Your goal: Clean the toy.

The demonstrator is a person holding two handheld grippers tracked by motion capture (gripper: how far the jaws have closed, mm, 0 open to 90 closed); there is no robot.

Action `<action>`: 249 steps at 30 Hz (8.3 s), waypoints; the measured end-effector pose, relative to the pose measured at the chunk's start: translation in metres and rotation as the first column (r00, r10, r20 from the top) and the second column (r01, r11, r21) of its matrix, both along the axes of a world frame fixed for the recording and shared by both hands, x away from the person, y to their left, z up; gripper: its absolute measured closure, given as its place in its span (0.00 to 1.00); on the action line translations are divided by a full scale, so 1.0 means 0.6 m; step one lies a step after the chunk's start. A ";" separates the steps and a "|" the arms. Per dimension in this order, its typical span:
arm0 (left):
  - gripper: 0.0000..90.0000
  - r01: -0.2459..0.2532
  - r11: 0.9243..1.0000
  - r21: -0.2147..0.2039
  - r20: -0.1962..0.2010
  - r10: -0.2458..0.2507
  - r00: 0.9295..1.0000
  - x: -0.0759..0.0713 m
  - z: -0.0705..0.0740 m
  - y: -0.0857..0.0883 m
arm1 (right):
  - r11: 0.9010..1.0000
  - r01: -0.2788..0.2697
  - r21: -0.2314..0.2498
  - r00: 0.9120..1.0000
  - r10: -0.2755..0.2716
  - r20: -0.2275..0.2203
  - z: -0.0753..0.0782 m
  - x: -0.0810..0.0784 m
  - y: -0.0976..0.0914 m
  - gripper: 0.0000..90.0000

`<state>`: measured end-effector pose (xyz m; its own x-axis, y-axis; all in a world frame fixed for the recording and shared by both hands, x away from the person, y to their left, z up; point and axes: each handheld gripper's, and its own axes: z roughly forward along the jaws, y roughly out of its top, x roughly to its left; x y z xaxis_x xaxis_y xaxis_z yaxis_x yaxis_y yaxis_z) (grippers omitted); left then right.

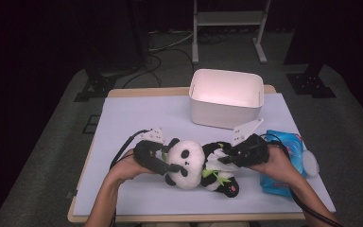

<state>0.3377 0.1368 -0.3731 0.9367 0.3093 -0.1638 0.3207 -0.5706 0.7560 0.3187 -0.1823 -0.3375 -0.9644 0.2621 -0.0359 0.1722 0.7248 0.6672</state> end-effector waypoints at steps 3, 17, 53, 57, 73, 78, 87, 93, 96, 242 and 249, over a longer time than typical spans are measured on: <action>0.27 -0.006 1.000 0.005 -0.006 0.006 1.000 0.000 -0.001 0.001 | 1.000 0.018 0.000 1.000 -0.018 -0.009 -0.012 -0.002 -0.014 0.85; 0.27 -0.028 1.000 0.003 -0.022 0.028 0.999 -0.001 0.006 -0.006 | 0.998 -0.027 0.056 0.999 0.028 -0.018 0.008 -0.004 0.013 0.85; 0.25 -0.033 0.999 -0.004 -0.018 0.033 0.999 -0.016 -0.064 -0.095 | 0.994 -0.041 -0.104 0.997 0.034 -0.069 -0.004 0.012 0.027 0.86; 0.24 -0.040 0.999 -0.019 -0.013 0.040 0.999 -0.016 -0.067 -0.097 | 0.996 -0.062 -0.068 0.996 0.057 -0.065 0.003 0.012 0.041 0.86; 0.17 -0.001 1.000 -0.010 -0.070 0.000 0.998 -0.008 -0.080 -0.073 | 0.994 -0.045 -0.100 0.996 0.037 -0.081 -0.011 0.009 0.026 0.86; 0.24 0.011 1.000 -0.009 -0.063 -0.012 0.998 -0.009 -0.077 -0.074 | 0.995 -0.041 -0.094 0.996 0.033 -0.082 -0.009 0.009 0.027 0.86; 0.27 0.003 1.000 -0.014 -0.045 -0.003 0.999 -0.011 -0.074 -0.075 | 0.996 -0.057 -0.064 0.997 0.053 -0.065 0.014 0.031 0.075 0.86; 0.27 0.000 1.000 -0.026 -0.050 -0.002 0.999 -0.008 -0.076 -0.070 | 0.996 -0.038 -0.080 0.996 0.031 -0.082 0.010 0.039 0.064 0.86; 0.27 0.002 1.000 -0.030 -0.045 -0.004 0.999 -0.010 -0.076 -0.070 | 0.996 -0.030 -0.087 0.996 0.023 -0.083 0.010 0.039 0.058 0.86; 0.35 -0.022 1.000 -0.017 -0.086 0.020 0.996 -0.008 -0.079 -0.093 | 0.984 -0.074 -0.160 0.997 0.072 -0.018 -0.012 -0.035 0.061 0.86; 0.35 -0.017 1.000 -0.018 -0.079 0.016 0.997 -0.011 -0.073 -0.097 | 0.981 -0.062 -0.183 0.998 0.058 -0.030 -0.014 -0.043 0.038 0.86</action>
<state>0.3313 0.0788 -0.4168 0.9155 0.3209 -0.2425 0.3886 -0.5507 0.7387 0.2927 -0.1596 -0.3457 -0.9793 0.1948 -0.0545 0.1391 0.8442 0.5176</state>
